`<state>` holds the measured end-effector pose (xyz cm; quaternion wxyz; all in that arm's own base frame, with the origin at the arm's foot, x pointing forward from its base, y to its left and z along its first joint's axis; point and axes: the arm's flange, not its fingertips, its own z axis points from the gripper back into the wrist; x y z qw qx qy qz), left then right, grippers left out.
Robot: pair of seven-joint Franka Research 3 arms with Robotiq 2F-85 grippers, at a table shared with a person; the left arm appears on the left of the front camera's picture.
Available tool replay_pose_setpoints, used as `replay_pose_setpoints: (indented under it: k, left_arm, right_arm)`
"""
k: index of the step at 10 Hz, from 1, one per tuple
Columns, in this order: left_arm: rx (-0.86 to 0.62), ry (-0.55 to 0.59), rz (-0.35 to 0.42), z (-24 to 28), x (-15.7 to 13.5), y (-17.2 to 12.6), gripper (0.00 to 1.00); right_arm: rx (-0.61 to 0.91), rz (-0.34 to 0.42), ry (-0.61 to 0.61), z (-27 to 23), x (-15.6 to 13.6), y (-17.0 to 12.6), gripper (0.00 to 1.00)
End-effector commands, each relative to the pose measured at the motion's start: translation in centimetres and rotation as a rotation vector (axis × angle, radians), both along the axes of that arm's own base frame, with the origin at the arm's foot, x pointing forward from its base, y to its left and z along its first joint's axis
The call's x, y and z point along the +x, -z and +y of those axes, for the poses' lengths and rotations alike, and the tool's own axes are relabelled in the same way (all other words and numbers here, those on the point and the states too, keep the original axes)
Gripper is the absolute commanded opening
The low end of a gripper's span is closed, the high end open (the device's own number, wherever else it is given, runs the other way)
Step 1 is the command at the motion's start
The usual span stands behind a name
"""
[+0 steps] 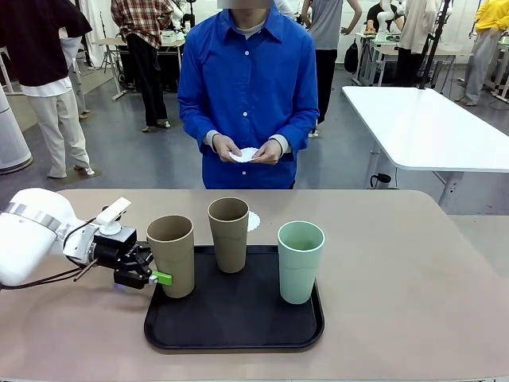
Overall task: Place coasters on the table and set cups on them.
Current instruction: Pick up one Reusable plastic cup and place it on a coaster set by the human.
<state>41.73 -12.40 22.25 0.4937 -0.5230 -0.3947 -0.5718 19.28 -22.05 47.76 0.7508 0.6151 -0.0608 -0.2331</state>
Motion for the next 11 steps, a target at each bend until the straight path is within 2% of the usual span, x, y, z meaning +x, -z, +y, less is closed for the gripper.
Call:
replay_pose_setpoints:
  k: [1,2,3,5,7,8,9,11]
  left_arm:
    - [-0.008,-0.043,-0.046,0.5,-1.2,-1.4,0.0]
    - [0.005,-0.082,-0.026,0.6,-2.2,-4.4,0.0]
    - [0.012,-0.105,-0.032,0.5,-4.0,-9.1,0.0]
    - [0.014,-0.127,-0.062,0.1,-5.9,-15.5,0.0]
    - [0.039,-0.167,-0.058,-0.3,-5.9,-18.6,0.0]
    - [0.045,-0.204,-0.082,-0.2,-6.2,-19.2,0.0]
    - [0.017,-0.116,-0.078,0.4,-5.6,-18.2,0.0]
    - [0.017,-0.116,-0.078,0.4,-5.6,-18.2,0.0]
  right_arm:
    - [0.006,-0.006,-0.002,0.0,0.0,0.0,1.0]
    - [0.006,-0.006,-0.002,0.0,0.0,0.0,1.0]
    - [0.006,-0.006,-0.002,0.0,0.0,0.0,1.0]
    - [0.006,-0.006,-0.002,0.0,0.0,0.0,1.0]
    - [0.006,-0.006,-0.002,0.0,0.0,0.0,1.0]
    - [0.006,-0.006,-0.002,0.0,0.0,0.0,1.0]
    - [0.006,-0.006,-0.002,0.0,0.0,0.0,1.0]
    - [0.006,-0.006,-0.002,0.0,0.0,0.0,1.0]
